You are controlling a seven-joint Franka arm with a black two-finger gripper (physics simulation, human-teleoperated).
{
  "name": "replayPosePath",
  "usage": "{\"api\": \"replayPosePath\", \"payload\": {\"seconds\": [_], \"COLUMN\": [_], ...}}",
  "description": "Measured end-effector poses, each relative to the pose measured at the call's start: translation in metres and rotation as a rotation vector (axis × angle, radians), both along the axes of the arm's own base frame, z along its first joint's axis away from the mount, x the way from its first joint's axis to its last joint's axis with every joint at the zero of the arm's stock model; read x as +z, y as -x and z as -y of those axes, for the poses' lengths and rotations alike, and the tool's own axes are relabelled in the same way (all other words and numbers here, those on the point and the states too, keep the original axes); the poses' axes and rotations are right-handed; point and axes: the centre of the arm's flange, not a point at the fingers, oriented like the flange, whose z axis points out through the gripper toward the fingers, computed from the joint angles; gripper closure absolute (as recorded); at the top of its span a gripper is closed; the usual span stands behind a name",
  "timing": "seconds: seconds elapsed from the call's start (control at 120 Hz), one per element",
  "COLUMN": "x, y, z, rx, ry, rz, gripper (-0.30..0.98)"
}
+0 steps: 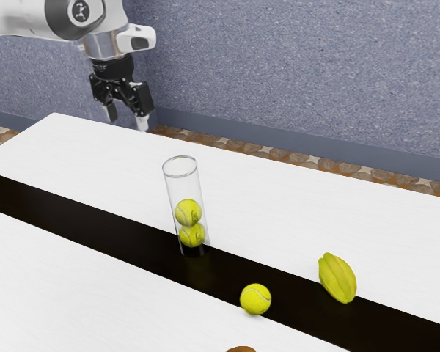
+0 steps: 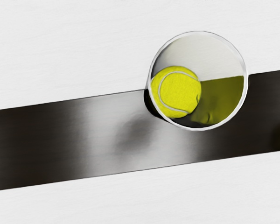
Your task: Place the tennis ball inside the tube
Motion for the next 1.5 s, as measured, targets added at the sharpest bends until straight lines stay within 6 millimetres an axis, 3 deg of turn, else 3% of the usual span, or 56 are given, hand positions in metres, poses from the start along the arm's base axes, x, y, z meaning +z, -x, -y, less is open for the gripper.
{"api": "replayPosePath", "payload": {"seconds": [0.275, 0.392, 0.492, 0.575, 0.917, 0.967, 1.083, 1.192, 1.342, 1.433, 1.5], "x": [-0.003, -0.013, -0.020, -0.040, -0.149, -0.168, -0.203, -0.223, -0.259, -0.261, -0.259], "y": [-0.003, 0.000, 0.021, 0.028, 0.026, 0.019, -0.001, 0.002, -0.004, 0.004, 0.016], "z": [-0.016, -0.012, 0.009, 0.032, 0.152, 0.155, 0.132, 0.161, 0.179, 0.213, 0.226], "rx": [0.020, 0.015, -0.015, -0.046, -0.218, -0.216, -0.160, -0.200, -0.213, -0.260, -0.280], "ry": [-0.002, 0.004, 0.014, 0.025, 0.049, 0.048, 0.047, 0.043, 0.042, 0.049, 0.050], "rz": [0.000, -0.015, -0.028, -0.045, -0.080, -0.092, -0.116, -0.123, -0.144, -0.131, -0.122], "gripper": [0.00, 0.00, 0.00, 0.00, 0.00, 0.00, 0.00, 0.00, 0.00, 0.00, 0.00]}}
